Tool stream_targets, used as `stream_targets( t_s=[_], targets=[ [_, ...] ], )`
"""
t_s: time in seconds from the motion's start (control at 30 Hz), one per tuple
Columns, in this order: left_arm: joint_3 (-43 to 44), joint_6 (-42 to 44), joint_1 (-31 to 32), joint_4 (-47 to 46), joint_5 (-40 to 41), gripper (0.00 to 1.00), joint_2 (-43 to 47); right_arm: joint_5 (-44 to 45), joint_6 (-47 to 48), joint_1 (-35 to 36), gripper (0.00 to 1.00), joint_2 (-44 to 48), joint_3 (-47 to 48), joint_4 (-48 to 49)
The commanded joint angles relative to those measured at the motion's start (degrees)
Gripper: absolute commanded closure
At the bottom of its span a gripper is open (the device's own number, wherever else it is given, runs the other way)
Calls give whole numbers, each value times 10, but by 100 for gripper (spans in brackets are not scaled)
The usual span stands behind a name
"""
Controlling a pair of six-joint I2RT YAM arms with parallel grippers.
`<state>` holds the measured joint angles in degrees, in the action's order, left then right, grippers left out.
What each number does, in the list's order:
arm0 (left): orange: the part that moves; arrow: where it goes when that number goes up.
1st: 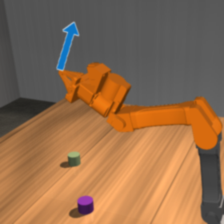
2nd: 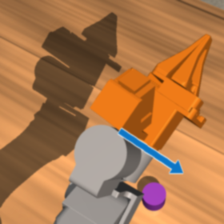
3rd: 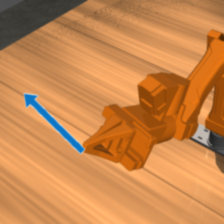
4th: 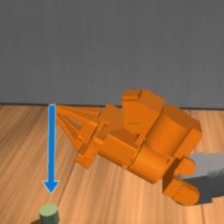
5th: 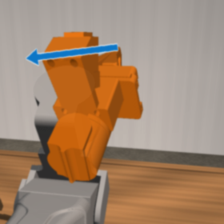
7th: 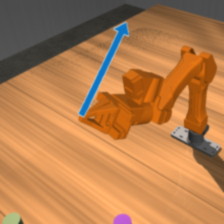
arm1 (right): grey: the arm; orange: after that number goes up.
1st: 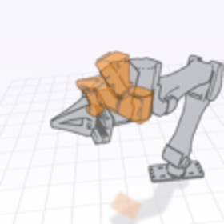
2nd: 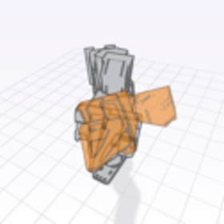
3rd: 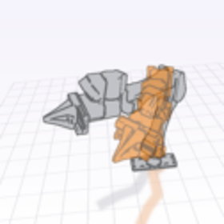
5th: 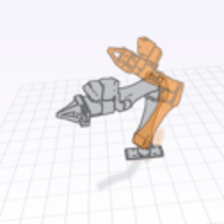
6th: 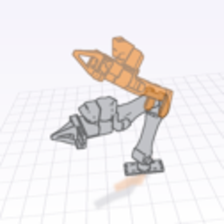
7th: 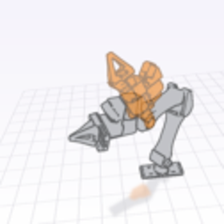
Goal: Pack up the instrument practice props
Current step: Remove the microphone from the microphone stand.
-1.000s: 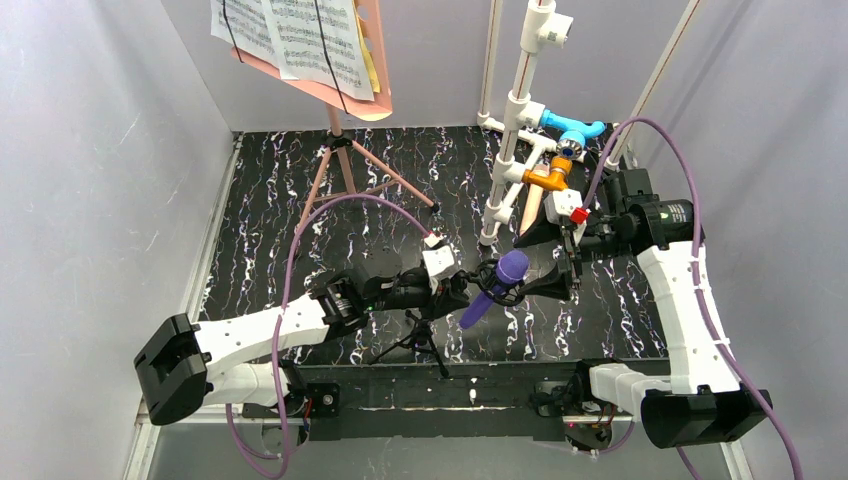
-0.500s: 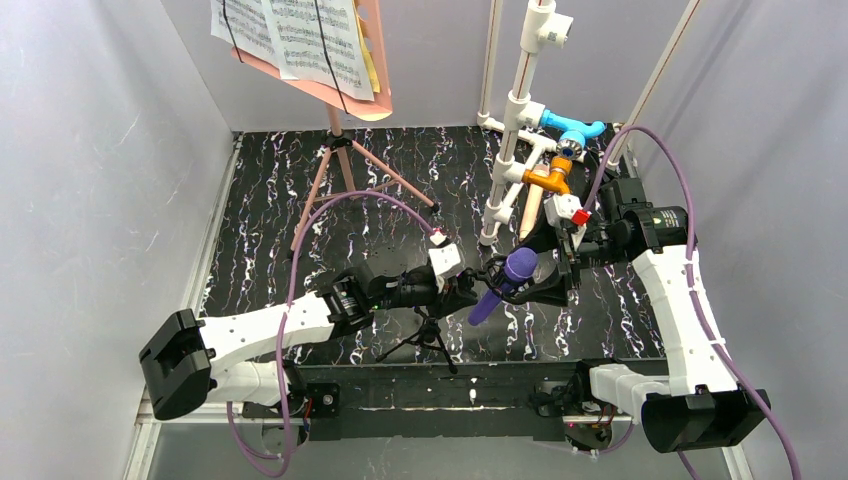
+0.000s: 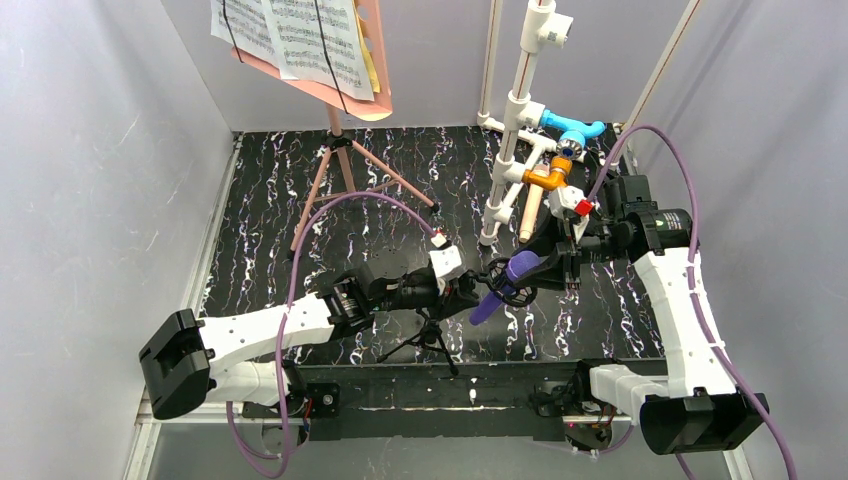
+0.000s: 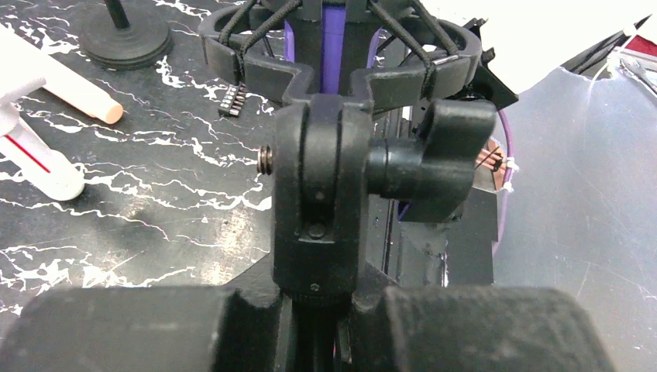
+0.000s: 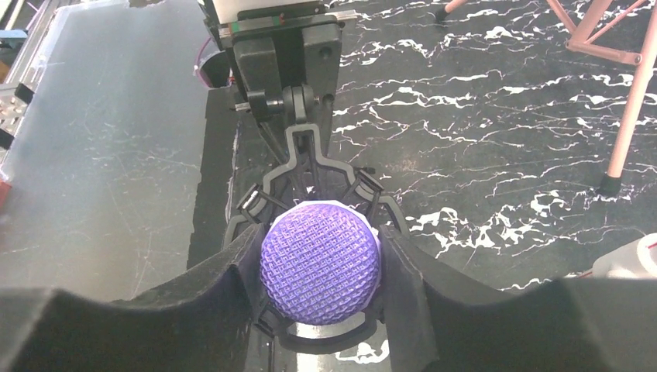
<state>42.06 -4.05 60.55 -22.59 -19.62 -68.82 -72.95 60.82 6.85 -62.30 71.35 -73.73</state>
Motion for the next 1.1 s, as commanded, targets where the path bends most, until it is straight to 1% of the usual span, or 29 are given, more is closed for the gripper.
stream_targets(
  t_s=[0.0, 0.13, 0.37, 0.43, 0.5, 0.6, 0.67, 0.7, 0.77, 0.87, 0.93, 1.07],
  targets=[
    [15, 1, 1, -48, 12, 100, 27, -17, -22, -3, 77, 9, 8, 13],
    [5, 9, 1, -48, 20, 100, 31, -11, -37, -7, 84, -11, 65, 13],
    [-34, 29, 1, -47, 58, 100, 57, 0, -45, -28, 89, -63, 208, -28],
    [-45, 36, 1, -46, 70, 100, 65, -12, -79, -44, 91, -67, 237, -18],
    [-55, 45, 1, -43, 78, 100, 73, -40, -120, -77, 91, -65, 262, 0],
    [-65, 67, 1, -34, 91, 100, 80, -87, -227, -122, 92, -57, 285, 76],
    [-70, 78, 1, -26, 106, 100, 86, -119, -356, -143, 92, -47, 279, 177],
    [-74, 84, 0, -23, 115, 100, 90, -120, -395, -149, 92, -44, 276, 214],
    [-82, 94, 0, -19, 135, 100, 100, -120, -407, -157, 92, -38, 263, 231],
    [-90, 112, -3, -9, 154, 100, 118, -120, -457, -160, 93, -25, 233, 288],
    [-93, 119, -5, 4, 163, 100, 130, -120, -494, -167, 93, -24, 241, 315],
    [-102, 132, -9, 30, 184, 100, 158, -120, -537, -182, 94, -35, 269, 351]
  ],
)
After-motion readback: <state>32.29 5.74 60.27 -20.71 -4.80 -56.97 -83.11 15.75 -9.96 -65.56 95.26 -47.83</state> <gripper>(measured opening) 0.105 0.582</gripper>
